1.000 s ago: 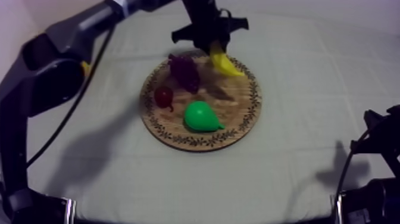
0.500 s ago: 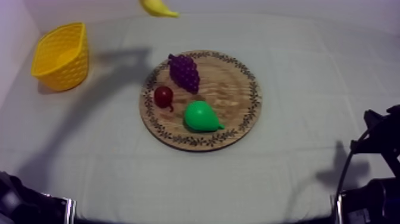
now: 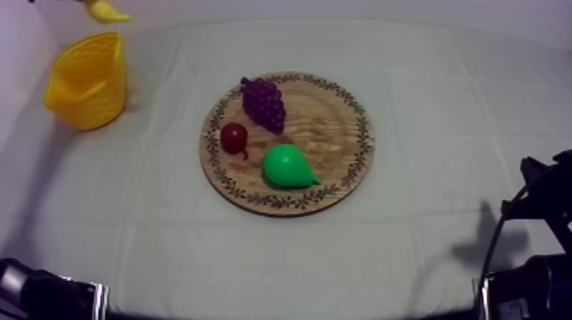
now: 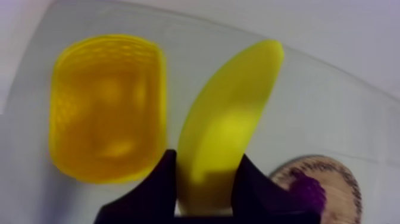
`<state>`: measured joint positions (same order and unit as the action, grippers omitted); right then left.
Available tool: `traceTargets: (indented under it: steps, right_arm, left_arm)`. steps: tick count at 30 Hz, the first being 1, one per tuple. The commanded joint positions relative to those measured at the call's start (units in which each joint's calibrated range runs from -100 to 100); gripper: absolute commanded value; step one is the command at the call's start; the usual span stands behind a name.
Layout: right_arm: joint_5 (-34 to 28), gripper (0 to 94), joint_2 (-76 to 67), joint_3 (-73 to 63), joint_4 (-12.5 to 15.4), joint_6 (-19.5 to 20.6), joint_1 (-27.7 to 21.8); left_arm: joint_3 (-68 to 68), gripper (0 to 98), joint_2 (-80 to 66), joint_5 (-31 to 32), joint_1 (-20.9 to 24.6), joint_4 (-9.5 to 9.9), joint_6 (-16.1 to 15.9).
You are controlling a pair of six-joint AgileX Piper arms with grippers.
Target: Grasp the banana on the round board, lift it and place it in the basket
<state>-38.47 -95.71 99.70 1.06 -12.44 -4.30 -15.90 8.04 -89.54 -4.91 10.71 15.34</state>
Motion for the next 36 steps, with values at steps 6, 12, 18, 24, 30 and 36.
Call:
traceTargets:
  steps: [6,12,18,24,30,36]
  right_arm:
    - [0.0,0.6,0.0,0.0,0.0,0.0,0.0]
    - [0.0,0.6,0.0,0.0,0.0,0.0,0.0]
    - [0.0,0.6,0.0,0.0,0.0,0.0,0.0]
    - [0.0,0.6,0.0,0.0,0.0,0.0,0.0]
    - [0.0,0.6,0.0,0.0,0.0,0.0,0.0]
    - [0.0,0.6,0.0,0.0,0.0,0.0,0.0]
  left_arm:
    - [8.0,13.8,3.4,6.9,6.5,-0.23,-1.1]
    - [10.5,13.8,8.8,10.7,8.3,-0.44,-1.4]
    - [8.6,14.4,14.9,13.3,9.6,-0.78,-2.2]
    - [2.9,15.1,20.6,14.5,11.2,-0.99,-3.3]
    - [-2.1,16.6,26.4,15.1,12.8,-1.73,-4.6]
    - [0.9,42.8,26.4,19.8,12.9,-1.76,-5.3]
